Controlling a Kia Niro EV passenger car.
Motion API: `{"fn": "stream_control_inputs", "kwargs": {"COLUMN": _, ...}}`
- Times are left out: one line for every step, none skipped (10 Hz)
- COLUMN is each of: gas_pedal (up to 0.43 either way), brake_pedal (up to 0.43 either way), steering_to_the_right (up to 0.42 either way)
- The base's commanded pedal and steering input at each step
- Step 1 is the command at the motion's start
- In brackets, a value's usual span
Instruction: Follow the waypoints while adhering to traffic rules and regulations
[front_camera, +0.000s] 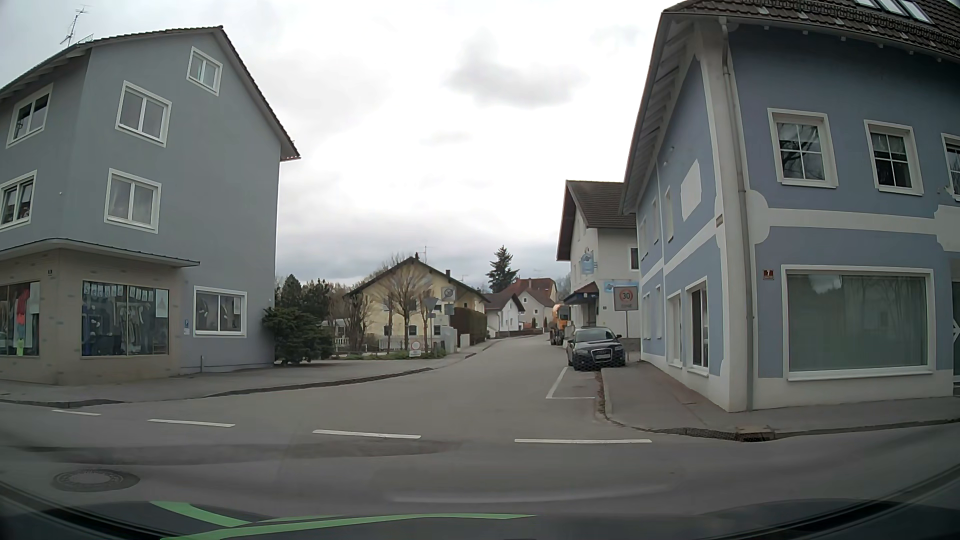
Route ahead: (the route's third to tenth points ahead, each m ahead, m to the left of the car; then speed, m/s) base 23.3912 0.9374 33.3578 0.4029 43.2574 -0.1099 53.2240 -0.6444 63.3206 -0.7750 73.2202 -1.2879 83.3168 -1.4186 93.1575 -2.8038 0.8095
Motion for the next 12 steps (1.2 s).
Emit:
{"fn": "stream_control_inputs", "kwargs": {"gas_pedal": 0.0, "brake_pedal": 0.171, "steering_to_the_right": -0.057}}
{"fn": "stream_control_inputs", "kwargs": {"gas_pedal": 0.0, "brake_pedal": 0.171, "steering_to_the_right": -0.055}}
{"fn": "stream_control_inputs", "kwargs": {"gas_pedal": 0.0, "brake_pedal": 0.177, "steering_to_the_right": -0.054}}
{"fn": "stream_control_inputs", "kwargs": {"gas_pedal": 0.0, "brake_pedal": 0.177, "steering_to_the_right": -0.054}}
{"fn": "stream_control_inputs", "kwargs": {"gas_pedal": 0.0, "brake_pedal": 0.171, "steering_to_the_right": -0.054}}
{"fn": "stream_control_inputs", "kwargs": {"gas_pedal": 0.0, "brake_pedal": 0.171, "steering_to_the_right": -0.054}}
{"fn": "stream_control_inputs", "kwargs": {"gas_pedal": 0.0, "brake_pedal": 0.165, "steering_to_the_right": -0.054}}
{"fn": "stream_control_inputs", "kwargs": {"gas_pedal": 0.0, "brake_pedal": 0.098, "steering_to_the_right": -0.054}}
{"fn": "stream_control_inputs", "kwargs": {"gas_pedal": 0.0, "brake_pedal": 0.0, "steering_to_the_right": -0.054}}
{"fn": "stream_control_inputs", "kwargs": {"gas_pedal": 0.0, "brake_pedal": 0.0, "steering_to_the_right": -0.054}}
{"fn": "stream_control_inputs", "kwargs": {"gas_pedal": 0.0, "brake_pedal": 0.0, "steering_to_the_right": -0.054}}
{"fn": "stream_control_inputs", "kwargs": {"gas_pedal": 0.0, "brake_pedal": 0.0, "steering_to_the_right": -0.054}}
